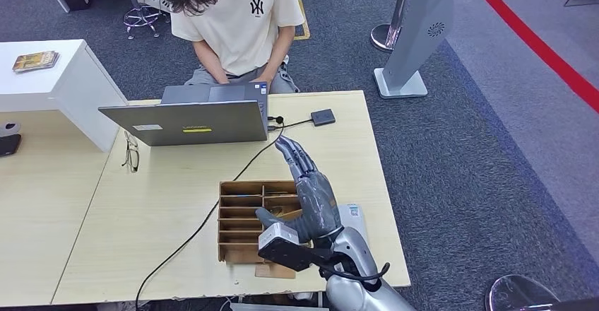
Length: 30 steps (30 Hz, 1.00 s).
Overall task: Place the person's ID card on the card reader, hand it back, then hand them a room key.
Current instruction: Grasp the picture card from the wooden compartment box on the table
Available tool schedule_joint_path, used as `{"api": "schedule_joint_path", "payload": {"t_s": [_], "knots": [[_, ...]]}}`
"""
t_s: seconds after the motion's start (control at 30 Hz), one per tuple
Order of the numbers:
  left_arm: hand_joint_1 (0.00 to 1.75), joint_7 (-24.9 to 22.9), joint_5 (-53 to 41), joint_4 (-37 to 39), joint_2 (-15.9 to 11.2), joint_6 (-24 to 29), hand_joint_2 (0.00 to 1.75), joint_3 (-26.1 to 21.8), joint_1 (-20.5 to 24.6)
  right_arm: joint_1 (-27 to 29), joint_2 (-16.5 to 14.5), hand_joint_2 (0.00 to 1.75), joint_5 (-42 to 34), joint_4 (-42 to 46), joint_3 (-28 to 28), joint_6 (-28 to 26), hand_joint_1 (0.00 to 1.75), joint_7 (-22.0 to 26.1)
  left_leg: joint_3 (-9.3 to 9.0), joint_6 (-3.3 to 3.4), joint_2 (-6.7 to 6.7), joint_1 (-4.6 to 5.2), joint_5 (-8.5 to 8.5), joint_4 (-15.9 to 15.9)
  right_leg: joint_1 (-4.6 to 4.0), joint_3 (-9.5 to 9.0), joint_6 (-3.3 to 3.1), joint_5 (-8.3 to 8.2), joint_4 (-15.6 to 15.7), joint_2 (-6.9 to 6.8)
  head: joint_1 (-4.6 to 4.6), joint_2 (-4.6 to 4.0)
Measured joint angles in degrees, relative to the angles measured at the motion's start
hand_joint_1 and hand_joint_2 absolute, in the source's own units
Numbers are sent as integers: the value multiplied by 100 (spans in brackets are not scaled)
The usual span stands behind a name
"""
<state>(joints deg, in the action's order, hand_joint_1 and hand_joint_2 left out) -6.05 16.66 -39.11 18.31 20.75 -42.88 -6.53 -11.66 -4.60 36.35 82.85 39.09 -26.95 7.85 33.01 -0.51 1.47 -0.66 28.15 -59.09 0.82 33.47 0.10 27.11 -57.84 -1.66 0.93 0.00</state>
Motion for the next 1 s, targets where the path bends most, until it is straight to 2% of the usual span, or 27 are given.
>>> {"api": "schedule_joint_path", "payload": {"t_s": [0.03,0.07,0.1,0.13,0.2,0.3,0.43,0.47,0.7,1.0], "knots": [[0,-5,-14,-7,1,-9,0,0,-2,-7,7,175,48,-32,14,-11,119,-29,0,0,0,0,0,0,0,0,0,0,0,0,0,0],[0,-9,-25,-11,1,-16,0,0,-3,-13,14,175,89,-61,25,-23,140,-54,0,0,0,0,0,0,0,0,0,0,0,0,0,0],[0,-13,-34,-14,1,-22,0,0,-4,-17,20,175,131,-89,35,-34,154,-78,0,0,0,0,0,0,0,0,0,0,0,0,1,0],[0,-16,-43,-14,1,-26,0,0,-4,-20,25,175,173,-114,40,-43,155,-96,-1,0,0,0,0,0,0,-1,0,0,0,0,1,0],[0,-25,-62,-15,1,-31,0,0,-5,-24,34,175,257,-155,49,-59,152,-135,-1,0,0,0,0,0,0,-1,0,0,0,0,0,0],[0,-33,-79,-16,1,-33,0,0,-5,-25,52,175,388,-207,63,-72,132,-201,0,0,0,0,0,0,0,-1,0,0,0,0,0,0],[0,-43,-87,-17,1,-36,0,0,-5,-26,80,175,578,-276,75,-70,38,-319,0,0,0,0,0,0,0,0,0,0,0,0,0,0],[0,-48,-88,-18,1,-36,0,0,-5,-26,86,175,644,-297,76,-70,29,-360,0,0,0,0,0,0,0,0,0,0,0,0,1,0],[0,-108,-68,-57,1,-27,0,27,-13,-36,117,175,1198,-495,76,-177,38,-675,0,0,0,0,0,0,0,0,0,0,0,0,1,0],[0,-146,56,-140,0,37,0,139,-27,-45,126,175,1628,-665,68,-280,60,-878,1,0,0,0,0,0,0,0,0,0,0,0,1,0]]}}
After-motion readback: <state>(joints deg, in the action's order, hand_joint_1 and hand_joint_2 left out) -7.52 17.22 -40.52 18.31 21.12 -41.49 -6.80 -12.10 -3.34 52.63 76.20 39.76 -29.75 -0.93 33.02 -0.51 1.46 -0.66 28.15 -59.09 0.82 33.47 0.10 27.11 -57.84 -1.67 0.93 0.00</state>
